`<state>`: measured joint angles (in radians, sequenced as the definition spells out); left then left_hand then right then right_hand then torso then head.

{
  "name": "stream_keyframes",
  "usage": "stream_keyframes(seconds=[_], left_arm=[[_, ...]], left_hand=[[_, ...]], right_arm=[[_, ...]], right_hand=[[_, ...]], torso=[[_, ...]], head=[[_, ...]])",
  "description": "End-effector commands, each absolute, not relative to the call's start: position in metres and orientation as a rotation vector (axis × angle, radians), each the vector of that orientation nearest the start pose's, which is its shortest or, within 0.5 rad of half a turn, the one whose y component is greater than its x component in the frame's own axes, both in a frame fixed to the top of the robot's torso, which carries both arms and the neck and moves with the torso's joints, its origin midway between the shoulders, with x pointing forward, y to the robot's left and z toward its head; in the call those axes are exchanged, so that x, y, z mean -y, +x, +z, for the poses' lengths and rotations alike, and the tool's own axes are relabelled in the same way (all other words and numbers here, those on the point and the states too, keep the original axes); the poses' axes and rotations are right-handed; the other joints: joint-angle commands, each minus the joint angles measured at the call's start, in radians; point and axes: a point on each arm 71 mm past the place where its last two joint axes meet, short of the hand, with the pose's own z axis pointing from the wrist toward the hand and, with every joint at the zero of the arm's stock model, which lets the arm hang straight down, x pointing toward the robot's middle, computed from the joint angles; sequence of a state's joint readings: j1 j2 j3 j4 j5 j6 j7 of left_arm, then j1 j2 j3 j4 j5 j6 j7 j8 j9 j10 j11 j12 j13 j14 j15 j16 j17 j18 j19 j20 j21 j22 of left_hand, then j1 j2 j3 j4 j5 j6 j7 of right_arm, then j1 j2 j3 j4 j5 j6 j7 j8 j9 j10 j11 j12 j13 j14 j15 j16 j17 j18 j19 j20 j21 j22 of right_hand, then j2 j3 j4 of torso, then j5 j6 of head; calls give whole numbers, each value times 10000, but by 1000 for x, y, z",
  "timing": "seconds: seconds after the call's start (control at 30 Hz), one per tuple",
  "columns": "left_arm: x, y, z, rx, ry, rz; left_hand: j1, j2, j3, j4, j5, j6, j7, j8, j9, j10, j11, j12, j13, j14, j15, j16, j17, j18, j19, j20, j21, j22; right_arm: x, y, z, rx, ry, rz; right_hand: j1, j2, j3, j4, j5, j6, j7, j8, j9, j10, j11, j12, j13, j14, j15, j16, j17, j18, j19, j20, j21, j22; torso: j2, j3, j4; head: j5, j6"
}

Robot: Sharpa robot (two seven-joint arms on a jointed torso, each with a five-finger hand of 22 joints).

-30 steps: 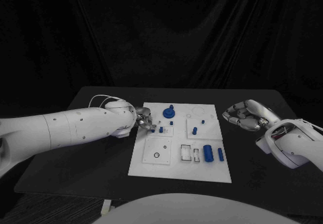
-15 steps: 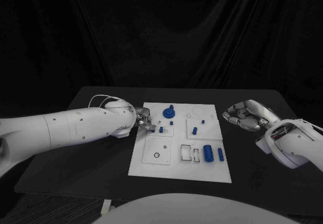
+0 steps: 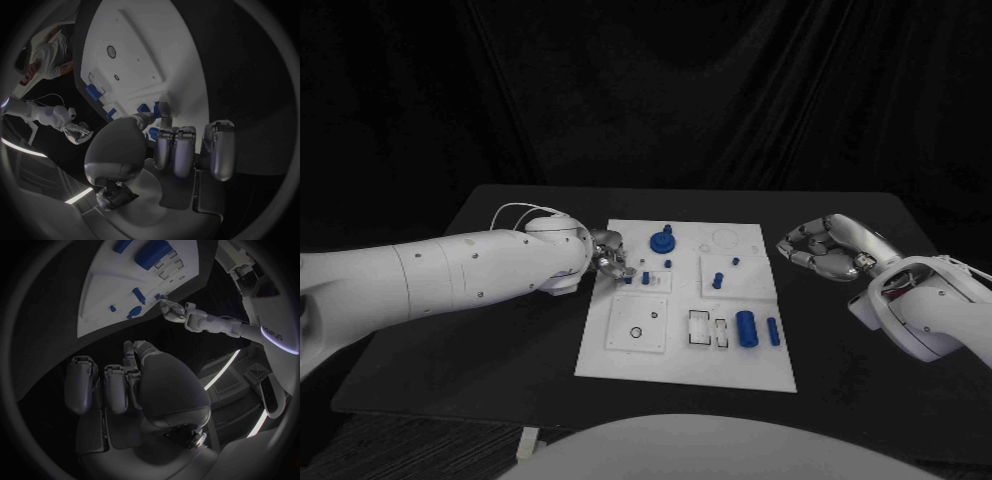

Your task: Assemble the parts on the task board

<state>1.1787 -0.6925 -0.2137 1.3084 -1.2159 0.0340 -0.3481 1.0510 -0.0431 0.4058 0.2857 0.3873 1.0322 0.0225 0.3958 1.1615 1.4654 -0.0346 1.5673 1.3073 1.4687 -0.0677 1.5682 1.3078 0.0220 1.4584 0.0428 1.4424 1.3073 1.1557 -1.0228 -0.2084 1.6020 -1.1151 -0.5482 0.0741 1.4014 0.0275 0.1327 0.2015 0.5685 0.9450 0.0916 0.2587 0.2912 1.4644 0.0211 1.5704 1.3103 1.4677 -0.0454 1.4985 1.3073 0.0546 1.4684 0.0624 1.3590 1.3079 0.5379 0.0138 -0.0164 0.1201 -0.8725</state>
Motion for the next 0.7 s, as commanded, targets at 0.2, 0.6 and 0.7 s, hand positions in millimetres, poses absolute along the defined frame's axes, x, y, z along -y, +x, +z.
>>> stream_keyframes(seconds=[0.2, 0.6, 0.7], left_arm=[[-202, 482, -297, -22976, 104, -3734], [-201, 483, -297, -22881, 72, -3791], [-201, 483, -297, -22846, 62, -3811]], left_hand=[[-698, 167, -455, 64, -716, 178, 34, -144, -175, 1054, 48, 35, 2635, 1021, 18, 26, 2630, 152, -23, 44, -46, 2138], [-1354, 497, -923, 86, -1100, 226, 44, -219, -278, 1054, 61, 35, 2635, 1021, 32, 26, 2630, 151, -14, 61, -40, 2142], [-1519, 546, -1057, 85, -1109, 233, 48, -226, -289, 1054, 64, 35, 2635, 1021, 34, 26, 2630, 152, -18, 64, -45, 2140]], right_arm=[[272, 432, -243, -16886, 2005, 7445], [272, 432, -243, -16890, 2003, 7450], [272, 432, -243, -16888, 2003, 7450]], right_hand=[[3, -5, 61, -24, 44, 39, 44, -52, -3, 1064, -39, 4, 2605, 819, -59, -90, 1752, -26, 211, -54, -61, 1933], [3, -5, 61, -24, 44, 39, 44, -52, -3, 1064, -39, 4, 2605, 819, -59, -90, 1752, -26, 211, -54, -61, 1933], [0, -2, 71, -30, 45, 39, 45, -51, -3, 1064, -39, 4, 2605, 813, -59, -110, 1731, -20, 200, -54, -90, 1923]], torso=[[2, 1, 1], [1, 0, 0], [2, 1, 1]], head=[[-7, -1], [-3, -1], [-9, -1]])
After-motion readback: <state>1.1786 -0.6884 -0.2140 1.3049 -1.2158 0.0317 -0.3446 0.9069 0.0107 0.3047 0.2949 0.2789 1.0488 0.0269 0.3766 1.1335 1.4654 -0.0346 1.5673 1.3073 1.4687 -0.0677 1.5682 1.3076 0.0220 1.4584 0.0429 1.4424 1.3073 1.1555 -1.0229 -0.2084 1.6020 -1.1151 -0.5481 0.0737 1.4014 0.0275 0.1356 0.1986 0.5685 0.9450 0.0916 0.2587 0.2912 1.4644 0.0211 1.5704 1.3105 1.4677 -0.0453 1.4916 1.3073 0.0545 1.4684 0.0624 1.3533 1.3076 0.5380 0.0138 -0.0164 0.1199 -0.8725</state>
